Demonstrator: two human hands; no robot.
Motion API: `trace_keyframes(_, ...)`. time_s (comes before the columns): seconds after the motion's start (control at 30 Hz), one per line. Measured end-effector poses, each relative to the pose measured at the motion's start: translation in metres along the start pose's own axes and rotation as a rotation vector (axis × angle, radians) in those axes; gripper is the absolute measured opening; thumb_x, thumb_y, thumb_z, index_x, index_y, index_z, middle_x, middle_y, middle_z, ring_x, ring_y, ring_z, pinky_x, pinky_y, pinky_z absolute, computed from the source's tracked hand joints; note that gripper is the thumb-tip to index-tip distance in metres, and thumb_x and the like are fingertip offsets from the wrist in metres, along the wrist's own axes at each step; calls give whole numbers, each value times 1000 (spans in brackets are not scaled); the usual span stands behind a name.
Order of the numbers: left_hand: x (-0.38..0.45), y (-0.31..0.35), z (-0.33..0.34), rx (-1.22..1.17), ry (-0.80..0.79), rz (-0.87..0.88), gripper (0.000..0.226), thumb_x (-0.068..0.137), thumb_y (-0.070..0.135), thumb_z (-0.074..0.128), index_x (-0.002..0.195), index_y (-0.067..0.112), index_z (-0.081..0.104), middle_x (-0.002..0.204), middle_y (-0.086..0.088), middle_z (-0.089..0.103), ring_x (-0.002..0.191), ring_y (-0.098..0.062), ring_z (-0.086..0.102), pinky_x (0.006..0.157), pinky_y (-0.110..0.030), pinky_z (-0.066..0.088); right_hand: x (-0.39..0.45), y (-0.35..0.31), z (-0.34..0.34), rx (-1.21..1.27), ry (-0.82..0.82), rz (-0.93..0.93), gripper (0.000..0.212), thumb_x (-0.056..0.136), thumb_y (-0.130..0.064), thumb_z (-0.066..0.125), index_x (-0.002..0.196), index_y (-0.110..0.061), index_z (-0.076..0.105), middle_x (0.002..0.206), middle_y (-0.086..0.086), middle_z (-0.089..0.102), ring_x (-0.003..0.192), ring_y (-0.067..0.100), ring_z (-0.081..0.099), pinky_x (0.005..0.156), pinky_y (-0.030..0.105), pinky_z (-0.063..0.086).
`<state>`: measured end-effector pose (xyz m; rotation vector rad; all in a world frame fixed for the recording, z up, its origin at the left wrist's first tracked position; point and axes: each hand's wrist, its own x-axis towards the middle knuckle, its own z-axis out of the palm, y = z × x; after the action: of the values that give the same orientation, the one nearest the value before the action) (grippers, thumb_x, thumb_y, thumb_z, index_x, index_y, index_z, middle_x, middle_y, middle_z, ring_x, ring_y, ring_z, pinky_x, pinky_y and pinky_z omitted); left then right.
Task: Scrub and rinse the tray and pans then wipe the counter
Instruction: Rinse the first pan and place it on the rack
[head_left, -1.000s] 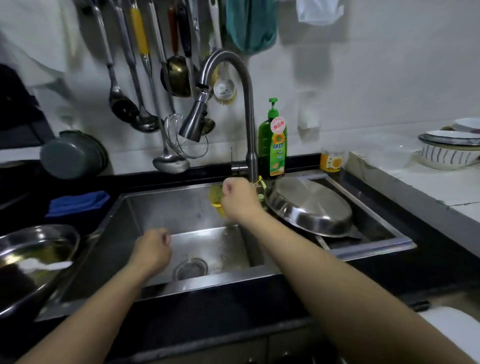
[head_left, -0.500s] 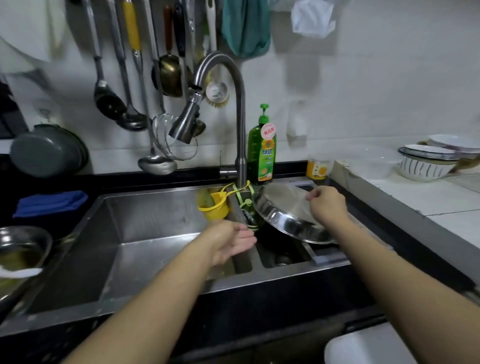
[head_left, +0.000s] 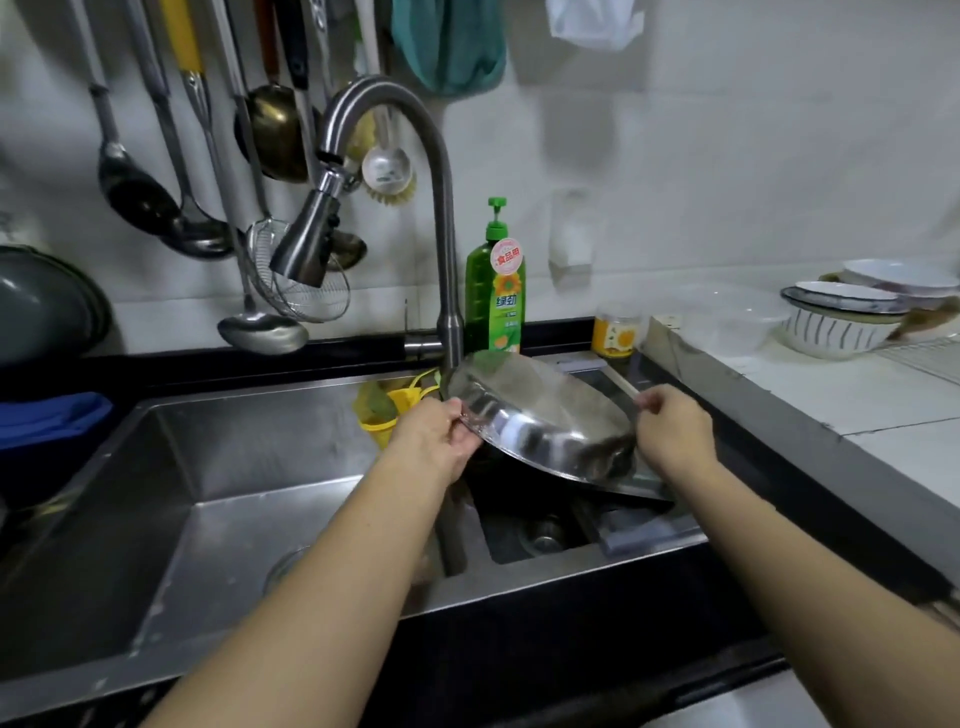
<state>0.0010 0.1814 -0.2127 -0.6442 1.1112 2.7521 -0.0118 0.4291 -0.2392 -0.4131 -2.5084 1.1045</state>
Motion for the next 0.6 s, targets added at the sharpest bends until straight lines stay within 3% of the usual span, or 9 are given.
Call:
trace_keyframes(0.07, -12, 29, -28, -45, 16, 43, 24, 106, -5, 38, 89, -2, 54, 68, -19, 69, 77, -29, 69, 85, -49, 57, 3, -21, 8, 3, 44, -53, 27, 94, -8, 52, 114, -18, 68, 120, 9, 67, 107, 28, 59, 91, 35, 46)
trace_keyframes(0.17, -40, 80, -79, -100, 103, 120, 24, 105, -7, 38, 89, -6, 56, 57, -18, 68, 50, -26, 70, 56, -43, 60, -1, -66, 31, 29, 35, -134, 26, 94, -8, 52, 113, -14, 69, 120, 9, 68, 114, 32, 59, 96, 36, 45)
trace_keyframes(0.2, -55, 101, -99, -109, 135, 165, 24, 105, -7, 38, 88, -6, 56, 57, -17, 67, 46, -24, 69, 59, -42, 60, -4, -88, 49, 47, 11, -182, 25, 94, -7, 53, 112, -14, 70, 119, 9, 68, 114, 32, 59, 95, 36, 45)
trace_keyframes(0.27, -78, 130, -127, -111, 201, 218, 24, 105, -7, 39, 87, -5, 55, 60, -16, 67, 49, -22, 69, 68, -37, 63, -11, -124, 76, 74, -52, -247, 25, 92, -6, 55, 110, -13, 71, 118, 11, 69, 113, 32, 60, 92, 34, 46)
trace_keyframes(0.33, -92, 154, -159, -127, 277, 260, 24, 105, -6, 40, 85, -3, 53, 60, -14, 65, 50, -19, 67, 53, -30, 61, -23, -161, 109, 108, -150, -296, 27, 91, -5, 54, 111, -13, 71, 119, 13, 68, 115, 34, 59, 92, 31, 45)
trace_keyframes(0.4, -97, 164, -183, -152, 322, 275, 22, 105, -7, 39, 87, -2, 52, 74, -14, 62, 62, -19, 65, 42, -36, 58, -30, -188, 141, 84, -265, -331, 31, 91, -5, 55, 119, -11, 69, 123, 15, 67, 118, 35, 58, 95, 32, 45)
trace_keyframes(0.47, -90, 167, -202, -112, 378, 312, 21, 104, -8, 38, 92, 0, 53, 86, -12, 56, 71, -20, 61, 46, -42, 58, -33, -210, 175, 35, -378, -355, 36, 90, -7, 59, 126, -7, 64, 124, 19, 65, 116, 36, 59, 91, 33, 46)
trace_keyframes(0.6, -62, 153, -214, 68, 478, 397, 21, 100, -8, 45, 94, 7, 59, 74, -10, 65, 63, -23, 66, 59, -40, 59, -10, -236, 220, 17, -482, -261, 31, 86, -9, 68, 112, 2, 56, 105, 24, 63, 87, 35, 60, 66, 34, 49)
